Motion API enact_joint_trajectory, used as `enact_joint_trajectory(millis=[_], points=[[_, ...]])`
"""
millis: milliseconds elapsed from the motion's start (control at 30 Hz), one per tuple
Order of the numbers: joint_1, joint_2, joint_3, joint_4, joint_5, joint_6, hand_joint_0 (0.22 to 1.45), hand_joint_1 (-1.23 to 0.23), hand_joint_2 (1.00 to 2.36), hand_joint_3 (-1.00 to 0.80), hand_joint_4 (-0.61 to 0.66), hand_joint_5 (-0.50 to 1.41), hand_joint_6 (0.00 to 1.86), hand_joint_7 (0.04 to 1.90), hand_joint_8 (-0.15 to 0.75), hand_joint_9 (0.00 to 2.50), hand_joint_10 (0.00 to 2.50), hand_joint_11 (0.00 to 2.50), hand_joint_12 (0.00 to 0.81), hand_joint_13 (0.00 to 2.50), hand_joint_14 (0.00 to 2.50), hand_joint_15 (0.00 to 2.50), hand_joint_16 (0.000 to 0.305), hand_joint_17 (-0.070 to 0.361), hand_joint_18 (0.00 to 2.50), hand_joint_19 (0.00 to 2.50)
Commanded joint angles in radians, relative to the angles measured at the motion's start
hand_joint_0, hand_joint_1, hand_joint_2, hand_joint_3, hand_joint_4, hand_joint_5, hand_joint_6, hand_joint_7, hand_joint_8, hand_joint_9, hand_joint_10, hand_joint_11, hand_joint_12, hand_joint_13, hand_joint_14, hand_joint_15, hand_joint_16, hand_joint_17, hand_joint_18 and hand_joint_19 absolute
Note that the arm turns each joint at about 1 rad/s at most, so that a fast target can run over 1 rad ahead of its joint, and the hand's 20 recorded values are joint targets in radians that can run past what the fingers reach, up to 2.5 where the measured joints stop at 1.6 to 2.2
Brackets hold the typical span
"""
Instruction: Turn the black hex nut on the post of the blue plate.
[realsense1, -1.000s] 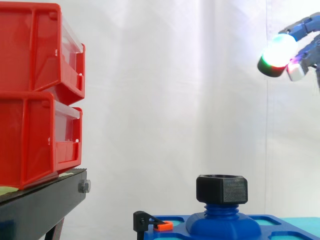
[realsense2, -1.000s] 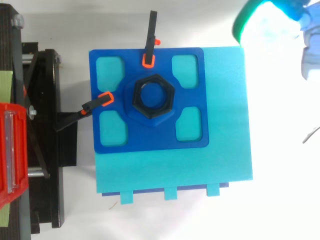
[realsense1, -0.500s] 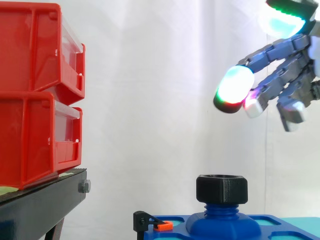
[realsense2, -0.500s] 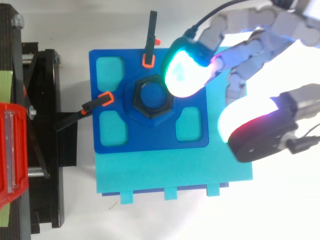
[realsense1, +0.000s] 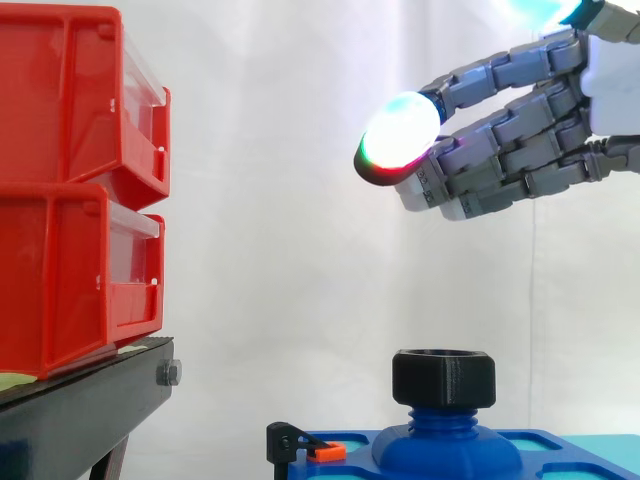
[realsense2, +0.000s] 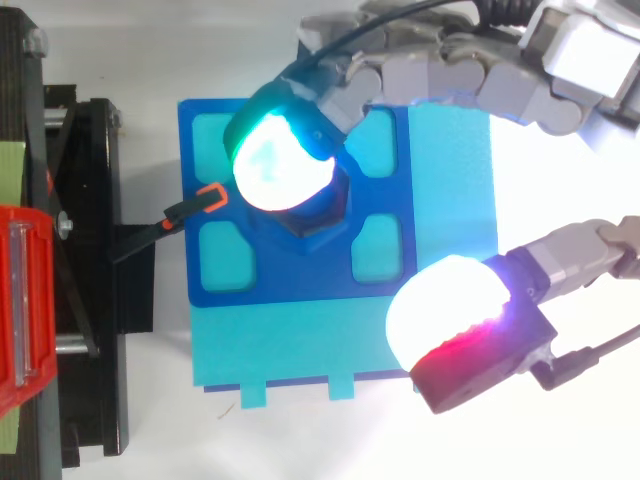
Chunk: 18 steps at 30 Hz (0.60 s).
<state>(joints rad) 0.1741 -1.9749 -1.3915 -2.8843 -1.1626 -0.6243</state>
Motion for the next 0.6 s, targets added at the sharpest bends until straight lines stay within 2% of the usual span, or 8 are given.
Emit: enact_joint_trajectory(millis=[0,167,200,367,467,567], points=[[0.004,-0.006,0.000,0.008,0.001,-0.011,0.37,-0.38,1.00,-0.50,0.20,-0.23,0.50,0.64,0.307,0.18,0.00,0.00,0.461,0.00,0.00,0.09,0.063,0.142,0.00,0.11],[0.007,-0.006,0.000,0.010,0.001,-0.012,0.37,-0.30,1.00,-0.50,0.21,-0.23,0.50,0.62,0.289,0.07,0.00,0.00,0.467,0.00,0.00,0.09,0.065,0.147,0.00,0.09],[0.008,-0.006,0.000,0.010,0.001,-0.014,0.37,-0.24,1.00,-0.50,0.20,-0.24,0.50,0.63,0.281,0.01,0.00,0.00,0.468,0.00,0.00,0.11,0.065,0.147,0.00,0.13],[0.012,-0.007,0.000,0.013,0.000,-0.045,0.38,-0.14,1.00,-0.50,0.22,-0.24,0.50,0.62,0.277,0.00,0.00,0.00,0.471,0.00,0.00,0.13,0.064,0.145,0.00,0.13],[0.013,-0.029,0.005,0.027,0.003,-0.068,0.39,-0.11,1.00,-0.50,0.23,-0.24,0.50,0.63,0.274,0.00,0.00,0.00,0.470,0.00,0.00,0.13,0.064,0.144,0.00,0.15],[0.013,-0.070,0.032,0.027,0.006,-0.066,0.39,-0.10,1.00,-0.50,0.25,-0.24,0.50,0.64,0.275,0.00,0.00,0.00,0.470,0.00,0.00,0.15,0.064,0.143,0.00,0.15]])
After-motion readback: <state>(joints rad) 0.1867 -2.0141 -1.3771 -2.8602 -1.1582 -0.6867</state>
